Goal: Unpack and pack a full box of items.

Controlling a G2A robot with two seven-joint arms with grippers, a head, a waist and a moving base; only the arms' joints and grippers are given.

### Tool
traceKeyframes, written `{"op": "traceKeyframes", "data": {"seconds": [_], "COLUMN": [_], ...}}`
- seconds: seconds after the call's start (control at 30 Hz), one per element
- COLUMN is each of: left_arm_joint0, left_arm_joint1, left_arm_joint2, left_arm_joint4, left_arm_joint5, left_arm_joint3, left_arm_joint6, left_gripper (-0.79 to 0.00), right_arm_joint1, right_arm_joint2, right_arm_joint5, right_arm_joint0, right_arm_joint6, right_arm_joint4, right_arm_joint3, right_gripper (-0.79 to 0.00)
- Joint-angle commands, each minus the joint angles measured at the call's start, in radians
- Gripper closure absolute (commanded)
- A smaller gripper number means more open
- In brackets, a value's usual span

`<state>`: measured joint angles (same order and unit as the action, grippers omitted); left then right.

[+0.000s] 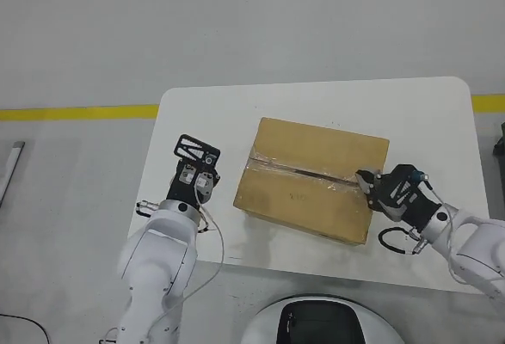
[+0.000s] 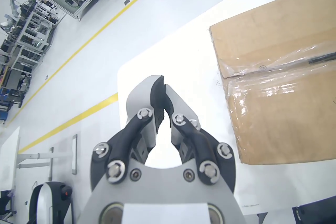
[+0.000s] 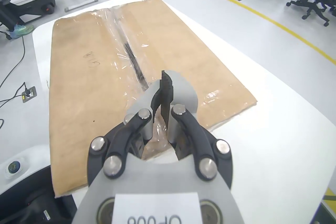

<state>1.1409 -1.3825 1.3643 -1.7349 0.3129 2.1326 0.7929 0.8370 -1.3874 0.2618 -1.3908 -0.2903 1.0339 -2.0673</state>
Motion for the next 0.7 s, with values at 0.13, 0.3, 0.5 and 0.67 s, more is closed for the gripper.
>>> {"op": "traceKeyframes", "data": {"seconds": [0.13,0.3,0.5,0.67], "left_arm_joint0": [-0.004,0.0,0.002,0.008], "left_arm_joint1": [0.001,0.003,0.004,0.007], "left_arm_joint2": [-0.003,-0.005,-0.002,0.0], "left_arm_joint4": [-0.003,-0.002,0.001,-0.013], "left_arm_joint5": [-0.008,-0.014,-0.018,-0.018], "left_arm_joint3": [-0.005,-0.006,-0.003,0.005], "left_arm_joint6": [0.001,0.011,0.014,-0.015], "left_gripper": [-0.018,-0.785,-0.785,-0.785], "right_arm_joint1": [0.007,0.013,0.015,0.022], "right_arm_joint2": [0.014,0.008,-0.066,-0.198], "right_arm_joint5": [0.0,-0.001,-0.016,-0.171], "right_arm_joint0": [0.027,0.043,0.011,-0.12], "right_arm_joint6": [-0.057,-0.072,-0.055,0.097], "right_arm_joint4": [-0.007,-0.027,-0.089,-0.054], "right_arm_joint3": [0.021,0.015,-0.052,-0.091], "right_gripper": [0.0,0.0,0.0,0.0]}}
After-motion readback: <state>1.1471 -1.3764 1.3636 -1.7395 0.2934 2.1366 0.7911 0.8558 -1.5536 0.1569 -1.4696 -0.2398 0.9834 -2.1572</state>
